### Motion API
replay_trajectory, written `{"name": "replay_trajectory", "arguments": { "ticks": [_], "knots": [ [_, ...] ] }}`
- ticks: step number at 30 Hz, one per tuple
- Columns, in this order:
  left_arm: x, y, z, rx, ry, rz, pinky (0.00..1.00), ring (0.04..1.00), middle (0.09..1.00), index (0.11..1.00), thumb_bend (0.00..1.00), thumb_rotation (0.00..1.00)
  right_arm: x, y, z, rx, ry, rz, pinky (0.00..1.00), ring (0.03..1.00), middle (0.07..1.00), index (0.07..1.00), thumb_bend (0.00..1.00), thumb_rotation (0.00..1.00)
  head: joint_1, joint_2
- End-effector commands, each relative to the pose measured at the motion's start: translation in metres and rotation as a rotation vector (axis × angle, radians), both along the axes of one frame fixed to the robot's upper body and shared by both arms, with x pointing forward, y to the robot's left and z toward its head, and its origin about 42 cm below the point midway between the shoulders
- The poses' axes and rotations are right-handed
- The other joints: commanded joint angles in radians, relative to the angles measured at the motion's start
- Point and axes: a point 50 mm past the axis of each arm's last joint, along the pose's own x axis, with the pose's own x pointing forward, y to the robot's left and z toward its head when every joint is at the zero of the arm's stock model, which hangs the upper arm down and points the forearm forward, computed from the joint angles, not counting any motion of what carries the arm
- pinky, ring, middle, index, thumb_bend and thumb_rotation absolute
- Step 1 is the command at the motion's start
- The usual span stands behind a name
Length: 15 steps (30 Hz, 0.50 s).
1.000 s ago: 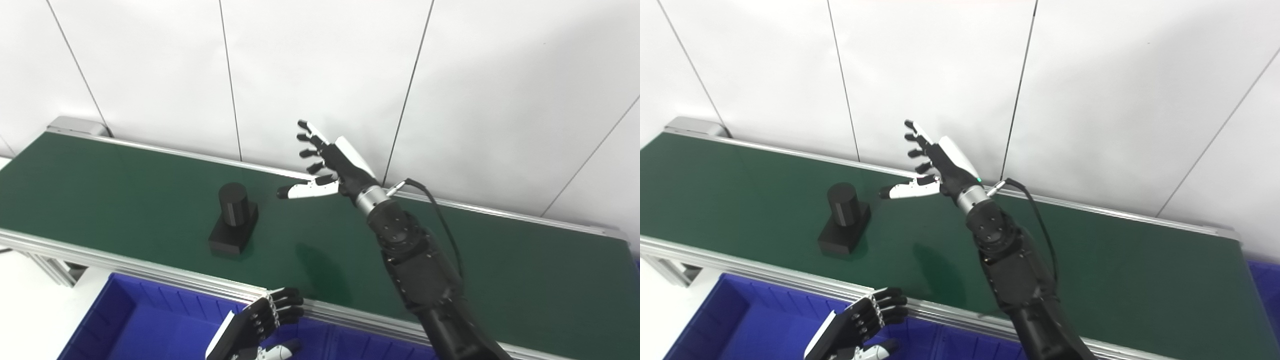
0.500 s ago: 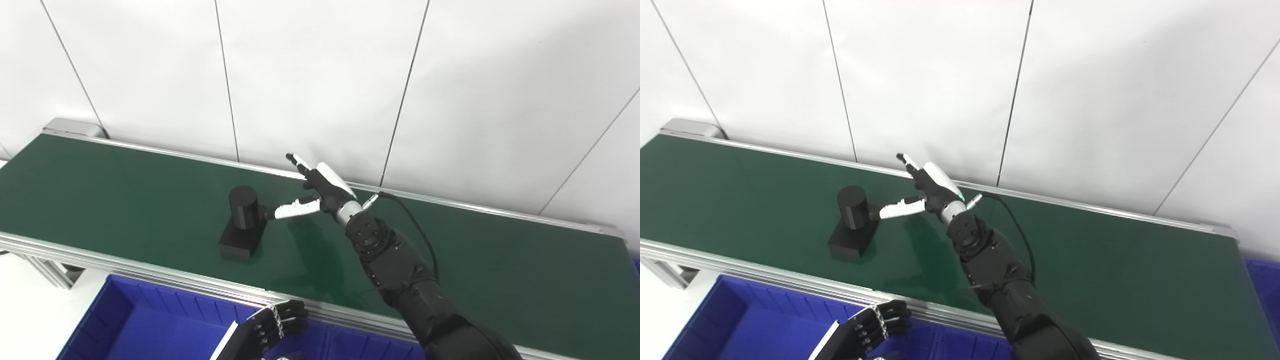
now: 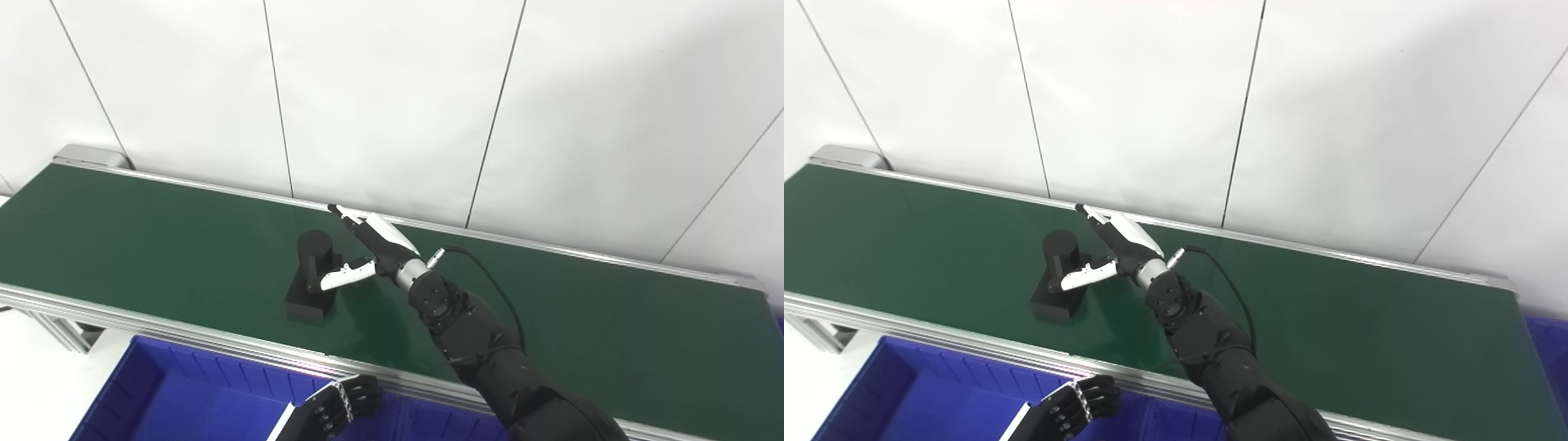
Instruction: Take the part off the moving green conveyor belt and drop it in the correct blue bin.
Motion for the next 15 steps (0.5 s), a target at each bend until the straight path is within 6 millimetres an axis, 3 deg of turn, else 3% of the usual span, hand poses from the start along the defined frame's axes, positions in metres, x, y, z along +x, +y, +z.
{"name": "replay_trajectory", "arguments": {
  "ticks": [1,6,12,13,14,15],
  "knots": [
    [0.001,-0.002,0.007,-0.009,-0.059,-0.001,0.74,0.728,0.733,0.738,0.57,0.00,-0.002,0.019,0.019,0.062,-0.083,0.049,1.00,1.000,1.000,1.000,0.99,0.41,0.001,-0.001],
    [-0.002,-0.005,0.007,-0.003,-0.052,0.001,0.75,0.743,0.741,0.736,0.57,0.00,-0.010,0.026,0.014,0.118,-0.091,0.034,1.00,1.000,1.000,1.000,0.97,0.39,0.011,-0.003],
    [-0.005,-0.008,0.006,-0.019,-0.047,0.008,0.78,0.753,0.748,0.737,0.55,0.00,-0.016,0.028,0.004,0.192,-0.076,-0.013,0.98,0.944,0.958,1.000,0.92,0.27,0.028,-0.001],
    [-0.006,-0.008,0.006,-0.020,-0.046,0.009,0.78,0.758,0.753,0.739,0.56,0.00,-0.017,0.028,0.003,0.207,-0.068,-0.023,0.88,0.918,0.939,0.993,0.89,0.21,0.028,0.000],
    [-0.007,-0.009,0.006,-0.021,-0.043,0.010,0.79,0.760,0.755,0.739,0.56,0.00,-0.018,0.028,0.001,0.233,-0.065,-0.044,0.85,0.908,0.933,0.991,0.89,0.19,0.031,-0.001],
    [-0.007,-0.009,0.006,-0.022,-0.042,0.011,0.78,0.760,0.755,0.742,0.56,0.00,-0.019,0.028,0.000,0.250,-0.064,-0.059,0.77,0.850,0.881,0.937,0.87,0.11,0.031,-0.001]
  ]
}}
